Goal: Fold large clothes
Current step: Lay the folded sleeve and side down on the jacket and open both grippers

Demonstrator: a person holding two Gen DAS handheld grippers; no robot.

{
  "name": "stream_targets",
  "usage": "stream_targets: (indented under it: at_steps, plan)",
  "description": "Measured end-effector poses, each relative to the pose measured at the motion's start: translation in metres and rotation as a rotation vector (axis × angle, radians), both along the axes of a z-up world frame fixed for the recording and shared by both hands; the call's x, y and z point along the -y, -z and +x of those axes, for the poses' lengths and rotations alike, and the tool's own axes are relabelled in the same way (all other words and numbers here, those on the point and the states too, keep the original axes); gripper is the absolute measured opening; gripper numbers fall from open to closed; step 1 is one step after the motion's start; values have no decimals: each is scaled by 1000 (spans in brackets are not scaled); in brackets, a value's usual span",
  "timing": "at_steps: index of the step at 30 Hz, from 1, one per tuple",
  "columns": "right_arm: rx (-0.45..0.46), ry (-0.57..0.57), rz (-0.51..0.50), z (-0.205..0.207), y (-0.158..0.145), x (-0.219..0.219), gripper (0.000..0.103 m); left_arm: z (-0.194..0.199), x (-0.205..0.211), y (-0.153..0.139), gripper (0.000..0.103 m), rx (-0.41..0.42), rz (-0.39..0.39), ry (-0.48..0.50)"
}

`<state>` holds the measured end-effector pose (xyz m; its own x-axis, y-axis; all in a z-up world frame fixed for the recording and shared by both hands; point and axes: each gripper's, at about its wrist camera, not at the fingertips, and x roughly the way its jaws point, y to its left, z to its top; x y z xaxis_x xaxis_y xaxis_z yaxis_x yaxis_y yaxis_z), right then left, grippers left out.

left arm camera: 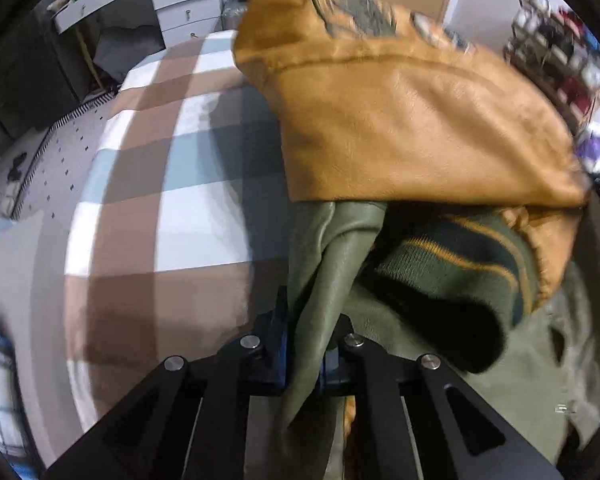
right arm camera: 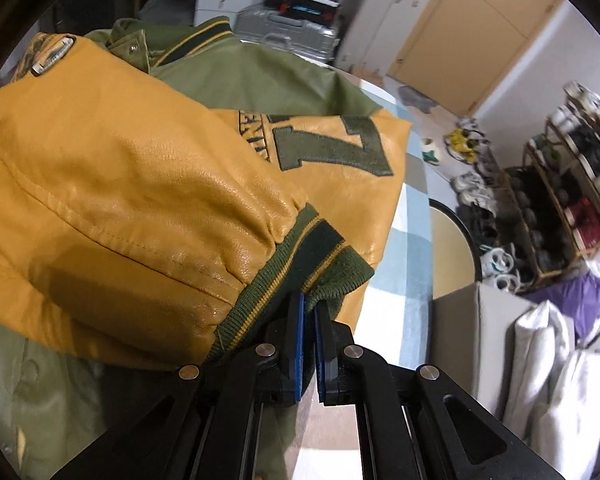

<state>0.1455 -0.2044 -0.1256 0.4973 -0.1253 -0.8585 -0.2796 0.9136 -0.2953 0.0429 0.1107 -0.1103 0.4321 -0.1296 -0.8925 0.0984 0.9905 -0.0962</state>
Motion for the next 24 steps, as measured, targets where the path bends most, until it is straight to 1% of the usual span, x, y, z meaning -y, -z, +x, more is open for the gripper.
stream_targets:
  at_steps: [2, 4, 5, 6, 7, 8, 9, 10, 11, 13, 14, 15, 16, 17, 18, 19, 20, 21, 22, 23, 24]
  plan:
    - [-10, 21, 80, 5, -20, 8, 8, -2, -8, -22, 11, 32, -42, -27]
    - [29, 69, 238, 9, -51, 23, 20, -2, -7, -45, 12, 79, -72, -10]
    - [56, 82, 299, 9, -63, 28, 24, -1, -1, -60, 21, 129, -67, 9]
    - [100, 89, 390, 10, -81, 30, 35, 1, 4, -73, 44, 181, -51, 24]
    - [134, 80, 443, 11, -94, 26, 49, 7, 11, -86, 59, 240, -42, 49]
    - [164, 66, 476, 11, -103, 21, 55, 16, 19, -97, 84, 303, -42, 79]
    - [179, 52, 490, 13, -108, 15, 63, 26, 29, -104, 88, 356, -36, 105]
    - [175, 26, 493, 18, -109, 2, 63, 40, 36, -100, 88, 363, -13, 120]
    - [158, 9, 489, 22, -107, -8, 63, 61, 48, -94, 88, 324, 11, 130]
    - [103, -5, 462, 33, -90, -27, 63, 88, 63, -73, 88, 237, -18, 159]
    - [70, 9, 428, 40, -74, -32, 63, 106, 67, -55, 88, 173, -25, 139]
    - [45, 25, 407, 43, -62, -37, 63, 114, 75, -43, 88, 117, -28, 125]
    - [-4, 55, 385, 49, -39, -39, 63, 130, 74, -16, 87, 27, -60, 124]
    - [-33, 67, 380, 50, -25, -41, 63, 141, 70, -1, 87, -14, -62, 112]
    - [-65, 76, 382, 50, -11, -42, 62, 148, 67, 20, 87, -61, -29, 89]
    - [-88, 80, 371, 51, 7, -44, 63, 151, 65, 36, 87, -92, -21, 80]
    - [-74, 70, 346, 49, 14, -48, 63, 146, 67, 41, 87, -87, -15, 82]
    - [-48, 43, 290, 46, 21, -56, 63, 143, 68, 46, 88, -68, 19, 98]
    - [-39, 23, 235, 44, 24, -64, 64, 139, 72, 48, 88, -51, 62, 119]
    - [-34, 10, 192, 43, 25, -69, 64, 137, 73, 47, 88, -45, 87, 130]
    - [-41, 0, 156, 44, 25, -74, 64, 137, 72, 44, 88, -52, 90, 126]
